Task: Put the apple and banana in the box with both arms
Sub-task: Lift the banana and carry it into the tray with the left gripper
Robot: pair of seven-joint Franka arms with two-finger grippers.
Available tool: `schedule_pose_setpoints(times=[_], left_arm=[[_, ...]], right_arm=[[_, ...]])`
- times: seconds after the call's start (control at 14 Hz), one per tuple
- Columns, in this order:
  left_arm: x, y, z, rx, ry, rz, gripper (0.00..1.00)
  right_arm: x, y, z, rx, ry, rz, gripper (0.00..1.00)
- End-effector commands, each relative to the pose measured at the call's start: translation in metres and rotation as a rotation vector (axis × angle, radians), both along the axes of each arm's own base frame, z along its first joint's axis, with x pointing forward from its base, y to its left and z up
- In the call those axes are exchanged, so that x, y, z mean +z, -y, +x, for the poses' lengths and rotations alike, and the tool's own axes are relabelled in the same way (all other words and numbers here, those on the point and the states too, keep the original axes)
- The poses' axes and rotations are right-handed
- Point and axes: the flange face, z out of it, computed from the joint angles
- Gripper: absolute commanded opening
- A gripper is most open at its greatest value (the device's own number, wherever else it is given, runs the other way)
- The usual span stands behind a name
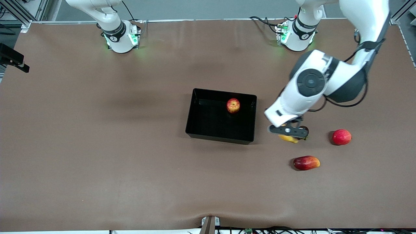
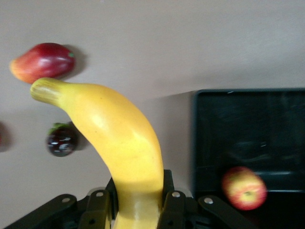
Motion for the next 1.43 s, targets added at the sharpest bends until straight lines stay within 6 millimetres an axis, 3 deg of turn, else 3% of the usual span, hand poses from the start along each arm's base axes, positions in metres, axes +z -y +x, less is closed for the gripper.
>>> schedule_pose_setpoints(times=[0.0,0.29,0.57,0.93,1.36], left_arm=[[-0.012,0.063,-0.007,0.045,-0.038,-0.04,0.0],[-0.044,0.155,-0.032,0.172,-0.07,-0.073,0.0],[-0.084,0.201,-0.048,0.255,0.007,-0.056,0.0],[-0.125,0.221,-0.05,0.306,0.019,-0.119,0.0],[-0.167,0.224,-0.053,0.288,-0.008,-0.121,0.0]], right_arm=[[0.004,0.004,0.002,-0.004,0.007,0.004,1.0],[0.004,0.003,0.002,-0.002,0.006,0.004,1.0],[0.004,0.003,0.002,-0.002,0.006,0.004,1.0],[0.004,0.004,0.002,-0.004,0.007,0.004,1.0],[0.004,0.004,0.002,-0.005,0.007,0.004,1.0]])
